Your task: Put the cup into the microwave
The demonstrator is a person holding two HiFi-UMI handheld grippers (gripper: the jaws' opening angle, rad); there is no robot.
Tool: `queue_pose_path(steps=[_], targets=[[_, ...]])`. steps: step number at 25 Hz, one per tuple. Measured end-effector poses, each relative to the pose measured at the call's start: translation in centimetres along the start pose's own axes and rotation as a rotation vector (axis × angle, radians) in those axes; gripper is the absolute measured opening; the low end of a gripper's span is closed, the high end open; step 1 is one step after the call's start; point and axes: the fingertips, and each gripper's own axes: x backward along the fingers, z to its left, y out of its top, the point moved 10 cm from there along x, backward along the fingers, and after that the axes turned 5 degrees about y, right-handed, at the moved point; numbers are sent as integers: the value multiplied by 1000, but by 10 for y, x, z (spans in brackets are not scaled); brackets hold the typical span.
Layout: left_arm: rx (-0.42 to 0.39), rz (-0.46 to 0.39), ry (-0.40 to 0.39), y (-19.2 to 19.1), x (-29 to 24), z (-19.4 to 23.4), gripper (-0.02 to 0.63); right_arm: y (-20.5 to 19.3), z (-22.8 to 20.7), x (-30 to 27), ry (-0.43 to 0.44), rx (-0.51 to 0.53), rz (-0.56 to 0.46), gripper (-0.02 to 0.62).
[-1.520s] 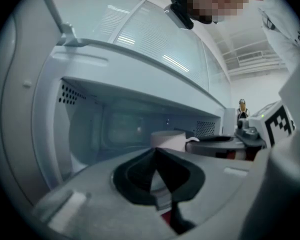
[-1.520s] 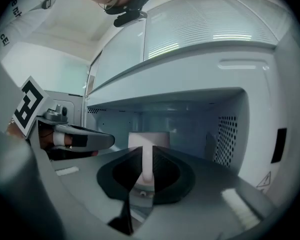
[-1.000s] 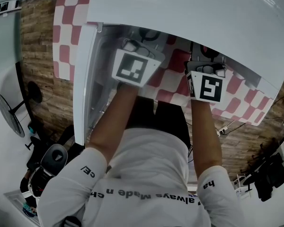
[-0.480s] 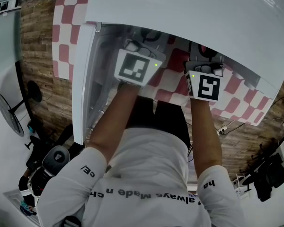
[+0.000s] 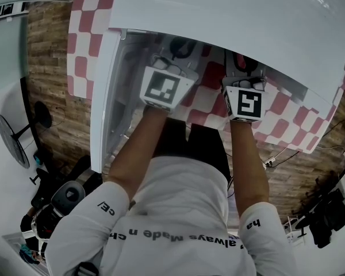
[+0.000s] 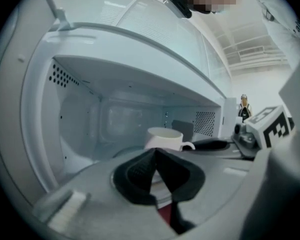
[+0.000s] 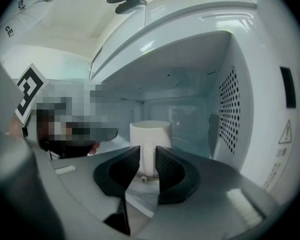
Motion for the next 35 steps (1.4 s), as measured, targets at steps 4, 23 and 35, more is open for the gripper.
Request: queue_pose_path(steps=[4, 23, 35], targets=[[7, 13, 1, 6, 9, -3, 3, 9, 4, 10, -6, -2, 16, 101], [60, 22, -22, 72, 88, -39, 3, 88, 20, 109, 0, -21, 106, 72], [65, -44, -62, 155, 150, -69, 5, 173, 45, 176, 8, -15, 72, 63]])
